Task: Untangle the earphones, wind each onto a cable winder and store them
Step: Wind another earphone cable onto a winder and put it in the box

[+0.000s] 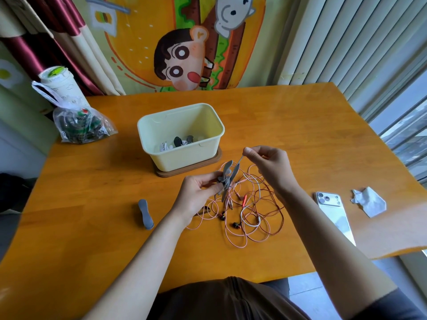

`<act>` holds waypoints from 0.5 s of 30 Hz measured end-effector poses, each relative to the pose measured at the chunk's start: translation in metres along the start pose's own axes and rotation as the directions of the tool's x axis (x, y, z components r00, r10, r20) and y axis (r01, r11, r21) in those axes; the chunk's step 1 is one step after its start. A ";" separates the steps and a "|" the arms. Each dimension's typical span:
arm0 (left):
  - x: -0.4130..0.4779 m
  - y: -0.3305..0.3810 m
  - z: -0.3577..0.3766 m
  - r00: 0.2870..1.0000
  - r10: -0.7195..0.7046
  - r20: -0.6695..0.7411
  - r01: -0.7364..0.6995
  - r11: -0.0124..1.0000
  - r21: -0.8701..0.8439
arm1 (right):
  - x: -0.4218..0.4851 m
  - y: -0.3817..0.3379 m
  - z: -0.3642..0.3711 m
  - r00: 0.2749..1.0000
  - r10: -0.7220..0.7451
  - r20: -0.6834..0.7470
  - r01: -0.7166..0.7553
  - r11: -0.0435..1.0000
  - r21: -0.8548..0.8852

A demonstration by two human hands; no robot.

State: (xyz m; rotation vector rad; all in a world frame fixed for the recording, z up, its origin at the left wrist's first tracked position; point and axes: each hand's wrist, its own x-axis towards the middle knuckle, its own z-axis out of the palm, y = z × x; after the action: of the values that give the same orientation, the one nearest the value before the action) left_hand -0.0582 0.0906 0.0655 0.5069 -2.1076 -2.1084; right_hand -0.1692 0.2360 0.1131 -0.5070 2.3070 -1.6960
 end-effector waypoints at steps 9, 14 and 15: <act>0.001 0.028 0.013 0.992 0.109 0.056 -0.086 0.946 -0.314 | -0.010 0.001 0.007 0.993 0.113 0.024 -0.114 0.992 0.051; 0.004 0.034 0.014 0.998 0.057 0.002 -0.050 0.889 -0.454 | -0.023 0.004 0.019 0.955 0.236 0.180 -0.256 0.961 0.103; 0.004 0.033 0.014 0.999 0.038 -0.020 -0.043 0.879 -0.475 | -0.025 0.005 0.020 0.949 0.249 0.192 -0.271 0.957 0.101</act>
State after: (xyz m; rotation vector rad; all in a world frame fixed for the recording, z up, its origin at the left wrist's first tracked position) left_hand -0.0710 0.1019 0.0971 0.3997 -1.4846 -2.4697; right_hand -0.1397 0.2298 0.1022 -0.2984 2.0250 -1.5871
